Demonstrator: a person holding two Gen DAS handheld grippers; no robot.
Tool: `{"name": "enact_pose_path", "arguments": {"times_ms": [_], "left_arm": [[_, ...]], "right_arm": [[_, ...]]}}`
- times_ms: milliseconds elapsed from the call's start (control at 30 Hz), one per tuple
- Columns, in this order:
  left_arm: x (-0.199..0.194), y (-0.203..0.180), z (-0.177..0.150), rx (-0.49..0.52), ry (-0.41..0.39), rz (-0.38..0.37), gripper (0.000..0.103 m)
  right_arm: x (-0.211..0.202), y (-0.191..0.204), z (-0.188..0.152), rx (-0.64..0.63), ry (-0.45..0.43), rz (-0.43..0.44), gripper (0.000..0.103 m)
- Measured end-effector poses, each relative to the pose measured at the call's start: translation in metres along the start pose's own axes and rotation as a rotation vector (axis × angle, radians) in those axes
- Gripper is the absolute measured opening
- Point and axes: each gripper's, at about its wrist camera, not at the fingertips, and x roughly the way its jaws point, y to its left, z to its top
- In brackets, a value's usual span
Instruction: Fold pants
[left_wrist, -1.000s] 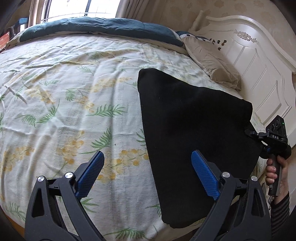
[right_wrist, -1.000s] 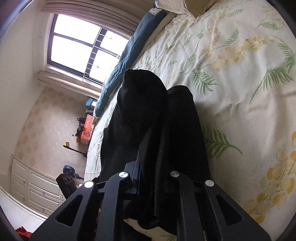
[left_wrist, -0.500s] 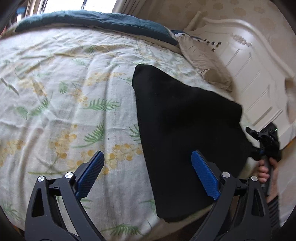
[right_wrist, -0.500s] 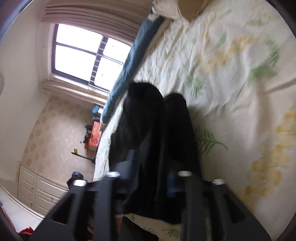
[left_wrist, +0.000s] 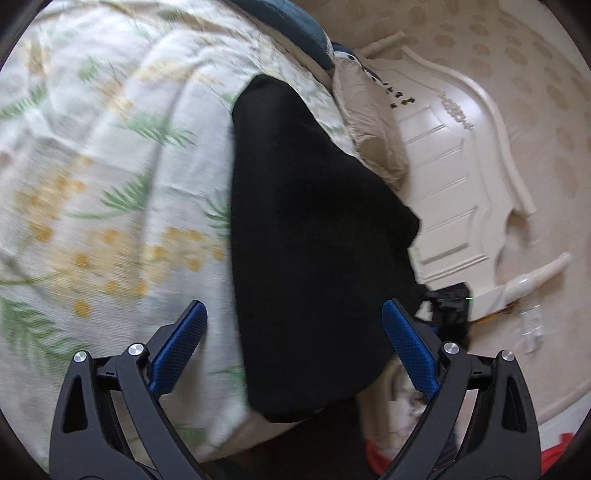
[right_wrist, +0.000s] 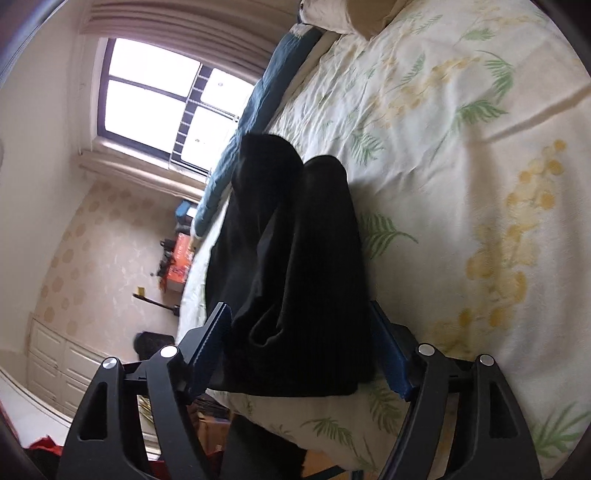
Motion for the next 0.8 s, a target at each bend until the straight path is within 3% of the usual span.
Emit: {"name": "enact_pose_path", "arguments": {"times_ms": [100, 200, 233, 267, 333, 433, 800], "left_arm": [[0.015, -0.002, -0.001, -0.032, 0.044, -0.062, 0.095], [0.025, -0.008, -0.004, -0.017, 0.057, -0.044, 0.092], [0.027, -0.009, -0.003, -0.012, 0.057, -0.030, 0.076], [0.031, -0.011, -0.004, -0.002, 0.066, 0.021, 0.068], [0.036, -0.014, -0.003, 0.014, 0.075, 0.051, 0.050], [0.034, -0.018, -0.002, 0.021, 0.071, 0.058, 0.036], [0.019, -0.044, 0.001, 0.133, -0.001, 0.185, 0.027]], "right_arm": [[0.004, 0.003, 0.001, -0.010, 0.007, -0.004, 0.075], [0.009, 0.007, 0.002, -0.026, 0.009, -0.006, 0.075], [0.012, 0.009, 0.002, -0.040, 0.009, -0.015, 0.074], [0.013, 0.010, 0.000, -0.051, 0.009, -0.024, 0.072], [0.018, 0.014, -0.001, -0.076, 0.012, -0.052, 0.062], [0.020, 0.015, -0.001, -0.060, 0.004, -0.045, 0.053], [0.022, 0.022, -0.001, -0.040, -0.033, -0.027, 0.045]]}}
